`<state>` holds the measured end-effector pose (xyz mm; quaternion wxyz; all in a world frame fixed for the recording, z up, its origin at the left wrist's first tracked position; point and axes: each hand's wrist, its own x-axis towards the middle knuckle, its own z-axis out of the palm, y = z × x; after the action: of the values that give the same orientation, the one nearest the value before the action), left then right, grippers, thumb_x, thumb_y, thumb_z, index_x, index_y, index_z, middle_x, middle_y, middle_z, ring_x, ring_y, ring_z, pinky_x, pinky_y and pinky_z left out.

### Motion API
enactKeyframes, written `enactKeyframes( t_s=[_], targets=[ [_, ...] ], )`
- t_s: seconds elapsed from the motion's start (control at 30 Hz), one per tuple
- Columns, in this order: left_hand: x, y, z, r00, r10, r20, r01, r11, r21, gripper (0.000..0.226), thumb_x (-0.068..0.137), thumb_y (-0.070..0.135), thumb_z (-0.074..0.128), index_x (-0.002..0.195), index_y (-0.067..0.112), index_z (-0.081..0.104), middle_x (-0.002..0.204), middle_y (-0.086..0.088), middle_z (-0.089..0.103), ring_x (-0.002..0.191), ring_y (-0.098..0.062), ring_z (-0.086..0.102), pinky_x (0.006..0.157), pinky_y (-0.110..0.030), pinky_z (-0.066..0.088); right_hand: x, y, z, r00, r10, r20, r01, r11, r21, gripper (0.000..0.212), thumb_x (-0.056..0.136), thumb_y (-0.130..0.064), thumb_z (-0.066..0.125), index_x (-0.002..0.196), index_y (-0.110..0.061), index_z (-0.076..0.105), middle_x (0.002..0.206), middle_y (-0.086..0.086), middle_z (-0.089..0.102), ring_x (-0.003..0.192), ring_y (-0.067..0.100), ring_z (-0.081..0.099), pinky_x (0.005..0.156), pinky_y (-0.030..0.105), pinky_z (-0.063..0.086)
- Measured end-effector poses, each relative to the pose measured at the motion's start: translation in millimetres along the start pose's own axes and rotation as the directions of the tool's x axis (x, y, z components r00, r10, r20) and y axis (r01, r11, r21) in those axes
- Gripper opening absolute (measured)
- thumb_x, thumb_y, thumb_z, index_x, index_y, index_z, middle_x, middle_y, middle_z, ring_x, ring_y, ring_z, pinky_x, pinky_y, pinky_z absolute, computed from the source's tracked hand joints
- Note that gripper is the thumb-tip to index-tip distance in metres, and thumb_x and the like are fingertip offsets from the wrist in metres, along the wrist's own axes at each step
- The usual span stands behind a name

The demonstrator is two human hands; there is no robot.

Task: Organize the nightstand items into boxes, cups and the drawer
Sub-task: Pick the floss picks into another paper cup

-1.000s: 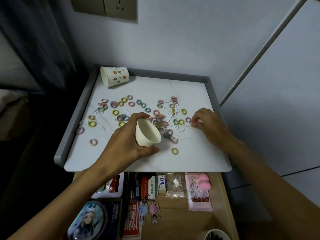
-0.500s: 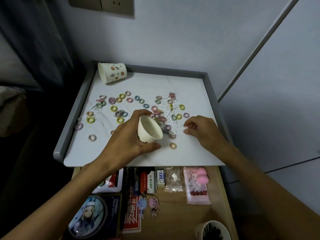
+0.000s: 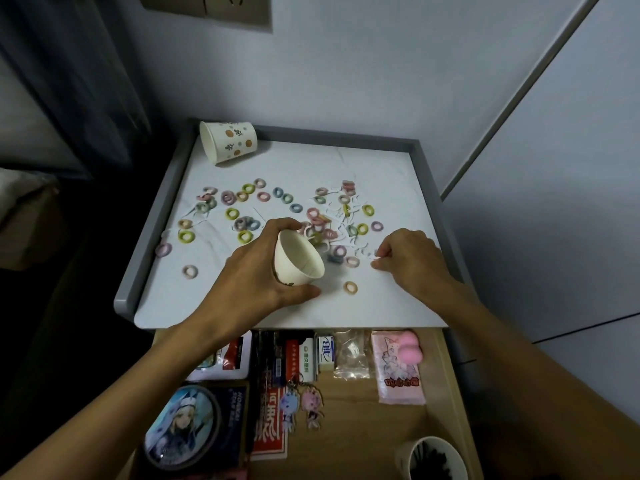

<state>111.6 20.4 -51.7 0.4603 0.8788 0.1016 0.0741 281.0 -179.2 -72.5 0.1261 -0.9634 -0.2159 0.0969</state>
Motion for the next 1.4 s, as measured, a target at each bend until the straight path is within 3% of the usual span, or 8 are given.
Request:
enactKeyframes(
  t_s=[0.23, 0.33, 0.43, 0.6, 0.87, 0.97, 1.07, 1.4],
  targets=[
    [0, 0, 0, 1.0, 0.007, -0.005, -0.007, 1.0, -0.008, 0.078, 0.067, 0.041, 0.087, 0.129, 0.042, 0.04, 0.108, 0.025, 0.057, 0.094, 0.0, 0.059, 0.072, -0.017, 0.046, -1, -3, -22, 0.998, -0.059, -0.024, 0.059, 0.998, -0.03, 0.021, 0.088, -0.027, 0.073, 0.102, -0.012, 0.072, 0.097, 0.006, 0.072, 0.08, 0.017, 0.062, 0.077, 0.032, 0.051],
    [-1, 0, 3, 1.0, 0.003, -0.006, -0.003, 1.0, -0.01, 0.077, 0.067, 0.042, 0.087, 0.128, 0.044, 0.039, 0.108, 0.023, 0.058, 0.094, -0.001, 0.059, 0.075, -0.021, 0.048, -4, -11, -43, 0.983, -0.18, -0.025, 0.181, 0.971, 0.155, 0.011, 0.084, -0.024, 0.076, 0.092, -0.018, 0.071, 0.086, -0.004, 0.072, 0.069, 0.005, 0.063, 0.072, 0.028, 0.052],
    [-1, 2, 6, 1.0, 0.004, 0.002, -0.004, 1.0, -0.004, 0.078, 0.067, 0.04, 0.088, 0.128, 0.042, 0.039, 0.107, 0.022, 0.058, 0.092, -0.002, 0.06, 0.075, -0.024, 0.05, -20, -35, -54, 0.911, -0.41, -0.047, 0.399, 0.845, 0.357, 0.009, 0.081, -0.018, 0.079, 0.09, -0.017, 0.076, 0.079, -0.007, 0.073, 0.07, 0.001, 0.066, 0.069, 0.017, 0.05],
    [0, 4, 11, 0.999, 0.027, 0.018, -0.026, 0.999, -0.027, 0.081, 0.067, 0.037, 0.088, 0.131, 0.039, 0.038, 0.104, 0.021, 0.061, 0.09, 0.003, 0.06, 0.073, -0.019, 0.048, -41, -73, -28, 0.78, -0.625, -0.036, 0.594, 0.72, 0.36, 0.018, 0.081, -0.007, 0.075, 0.098, -0.013, 0.078, 0.09, -0.002, 0.076, 0.076, -0.002, 0.064, 0.073, 0.01, 0.047],
    [-1, 3, 9, 1.0, 0.009, -0.028, -0.009, 1.0, -0.011, 0.08, 0.067, 0.036, 0.089, 0.131, 0.039, 0.04, 0.107, 0.022, 0.059, 0.094, -0.001, 0.06, 0.075, -0.022, 0.051, -29, -58, -36, 0.904, -0.387, -0.182, 0.403, 0.625, 0.669, 0.015, 0.089, -0.004, 0.069, 0.101, -0.011, 0.074, 0.096, -0.004, 0.075, 0.087, 0.005, 0.071, 0.082, 0.02, 0.055],
    [-1, 3, 5, 0.997, -0.009, -0.081, 0.006, 1.0, -0.03, 0.08, 0.068, 0.034, 0.089, 0.132, 0.037, 0.041, 0.107, 0.022, 0.057, 0.095, -0.007, 0.06, 0.076, -0.024, 0.052, -6, -35, -26, 0.946, -0.207, -0.251, 0.315, 0.774, 0.55, 0.013, 0.088, -0.007, 0.071, 0.094, -0.019, 0.073, 0.089, -0.005, 0.072, 0.078, 0.006, 0.068, 0.075, 0.026, 0.057],
    [-1, 3, 2, 0.993, -0.016, -0.113, 0.011, 0.999, -0.049, 0.079, 0.069, 0.034, 0.088, 0.132, 0.036, 0.041, 0.109, 0.018, 0.059, 0.096, -0.011, 0.061, 0.078, -0.03, 0.054, 5, -19, -5, 0.951, -0.244, -0.189, 0.292, 0.91, 0.294, 0.019, 0.084, -0.014, 0.076, 0.102, -0.021, 0.074, 0.098, -0.005, 0.066, 0.081, 0.006, 0.061, 0.08, 0.03, 0.054],
    [0, 1, -2, 0.993, -0.036, -0.116, 0.031, 0.998, -0.048, 0.078, 0.07, 0.038, 0.087, 0.131, 0.039, 0.039, 0.112, 0.013, 0.06, 0.094, -0.008, 0.062, 0.072, -0.02, 0.051, 8, -17, 14, 0.954, -0.268, -0.134, 0.275, 0.961, 0.038, 0.011, 0.088, -0.014, 0.071, 0.098, -0.012, 0.07, 0.104, 0.004, 0.065, 0.095, 0.022, 0.061, 0.082, 0.037, 0.051]
  ],
)
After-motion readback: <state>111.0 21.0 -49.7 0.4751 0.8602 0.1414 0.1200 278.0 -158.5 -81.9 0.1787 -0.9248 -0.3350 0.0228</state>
